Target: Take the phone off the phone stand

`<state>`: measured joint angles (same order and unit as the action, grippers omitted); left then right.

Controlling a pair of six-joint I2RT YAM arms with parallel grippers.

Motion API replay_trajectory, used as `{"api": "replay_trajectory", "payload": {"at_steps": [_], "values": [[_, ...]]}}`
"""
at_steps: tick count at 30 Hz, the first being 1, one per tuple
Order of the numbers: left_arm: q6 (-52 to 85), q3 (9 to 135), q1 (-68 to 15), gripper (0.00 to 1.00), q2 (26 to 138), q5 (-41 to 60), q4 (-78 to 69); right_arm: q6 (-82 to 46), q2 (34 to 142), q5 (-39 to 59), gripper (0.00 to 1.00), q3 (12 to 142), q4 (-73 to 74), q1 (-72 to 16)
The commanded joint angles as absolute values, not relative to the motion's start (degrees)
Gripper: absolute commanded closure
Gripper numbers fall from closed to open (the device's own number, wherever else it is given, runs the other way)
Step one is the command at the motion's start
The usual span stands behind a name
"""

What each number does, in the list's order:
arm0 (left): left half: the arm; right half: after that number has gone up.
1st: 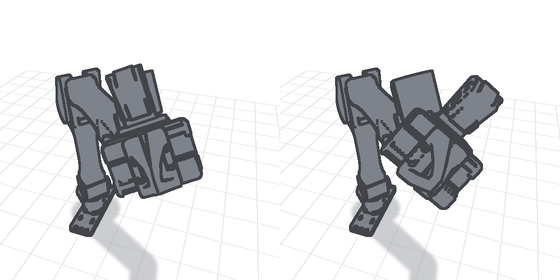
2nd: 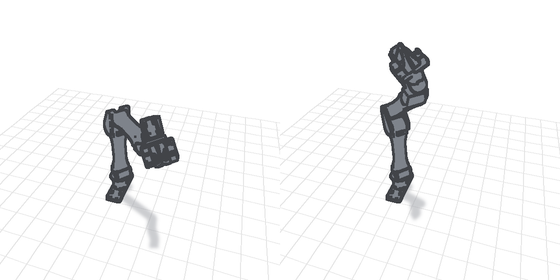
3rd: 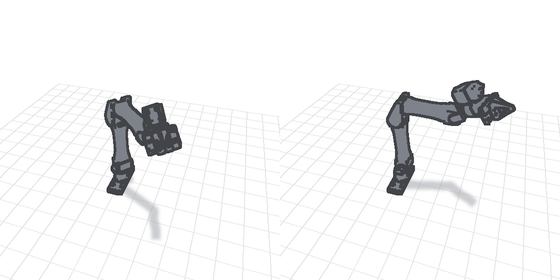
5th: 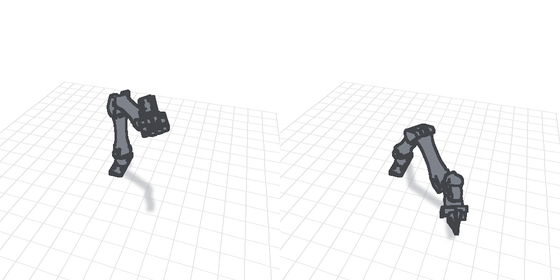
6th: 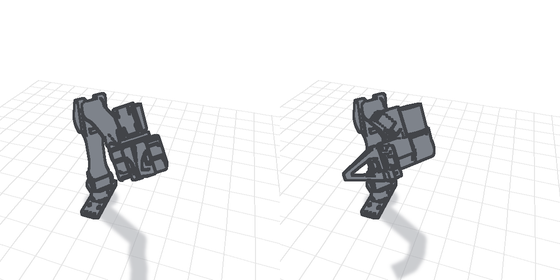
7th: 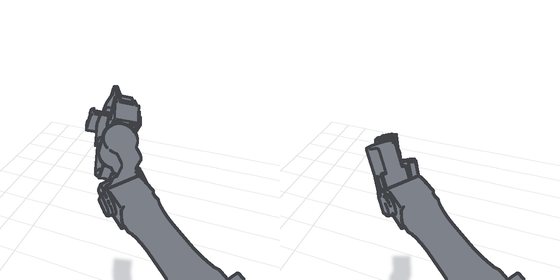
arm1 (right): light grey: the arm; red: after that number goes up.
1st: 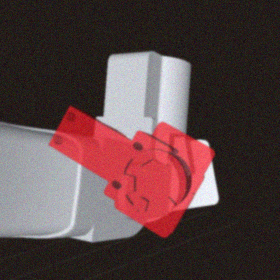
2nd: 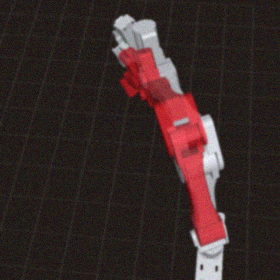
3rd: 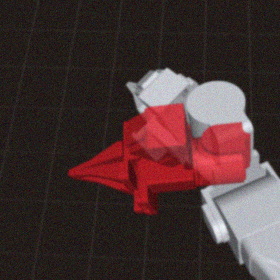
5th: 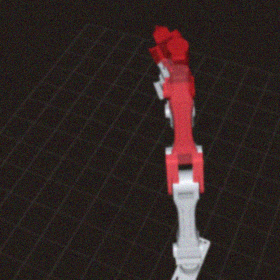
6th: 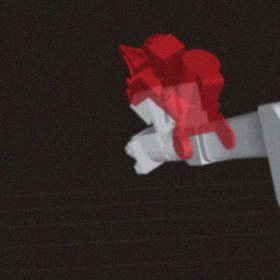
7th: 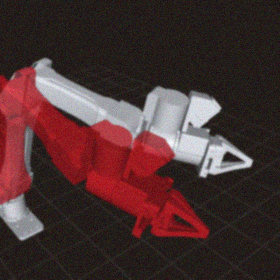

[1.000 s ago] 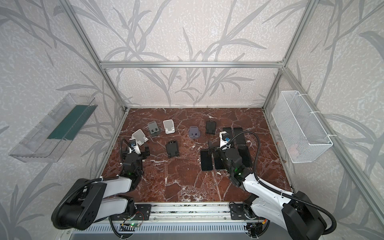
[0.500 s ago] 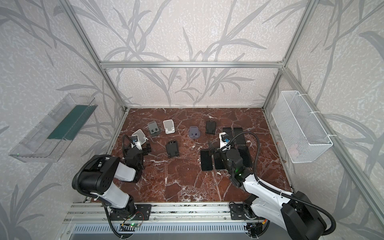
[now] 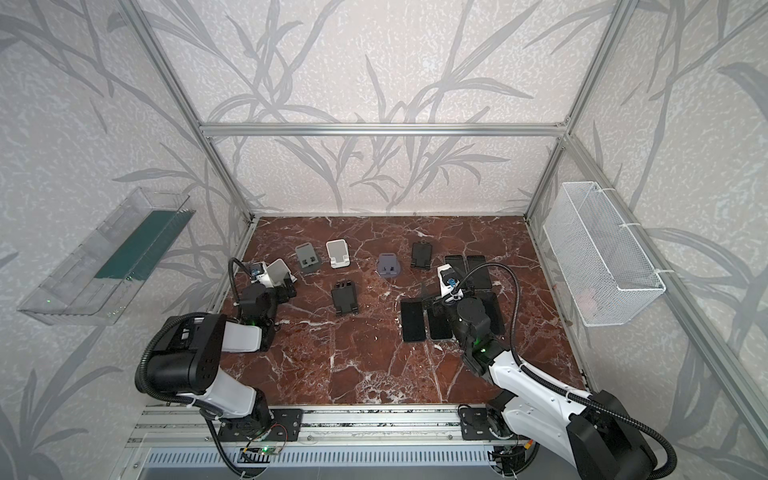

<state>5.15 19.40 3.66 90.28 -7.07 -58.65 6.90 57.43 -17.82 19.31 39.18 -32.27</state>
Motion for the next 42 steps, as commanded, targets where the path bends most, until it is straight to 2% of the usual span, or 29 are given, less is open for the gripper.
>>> {"api": "replay_trajectory", "payload": {"at_steps": [1, 11, 14, 18, 21, 24, 30, 37, 42], "values": [[5.0, 19.52, 3.6, 0.01, 89.52, -5.77, -57.88, 13.12, 58.94, -20.28, 0.01, 18.73, 41.79, -30.21], [4.66, 19.95, 3.43, 0.01, 89.45, -5.8, -56.79, 17.98, 67.63, -16.02, 0.01, 15.11, 52.59, -20.75], [4.66, 20.0, 3.39, 0.01, 89.47, -5.81, -56.8, 16.78, 75.77, -15.26, 0.01, 13.48, 59.9, -19.57], [4.57, 20.02, 3.28, 0.01, 89.45, -5.74, -56.73, 16.15, 92.21, -18.22, 0.01, 9.88, 80.77, -19.25], [4.57, 20.04, 3.29, 0.01, 89.53, -5.68, -56.71, 11.19, 92.05, -15.4, 0.01, 9.3, 79.34, -15.33], [4.52, 20.05, 3.32, 0.01, 89.49, -5.7, -56.62, 10.51, 96.14, -18.79, 0.01, 12.94, 80.46, -14.21], [4.55, 20.06, 3.26, 0.01, 89.52, -5.8, -56.61, 7.02, 92.55, -17.09, 0.01, 18.42, 64.64, -11.93], [4.56, 20.14, 3.33, 0.01, 89.53, -5.75, -56.6, 2.24, 91.11, -12.84, 0.01, 20.83, 57.51, -7.54], [4.56, 20.13, 3.34, 0.01, 89.51, -5.81, -56.6, 2.5, 91.2, -12.76, 0.01, 20.64, 58.23, -7.47]]}}
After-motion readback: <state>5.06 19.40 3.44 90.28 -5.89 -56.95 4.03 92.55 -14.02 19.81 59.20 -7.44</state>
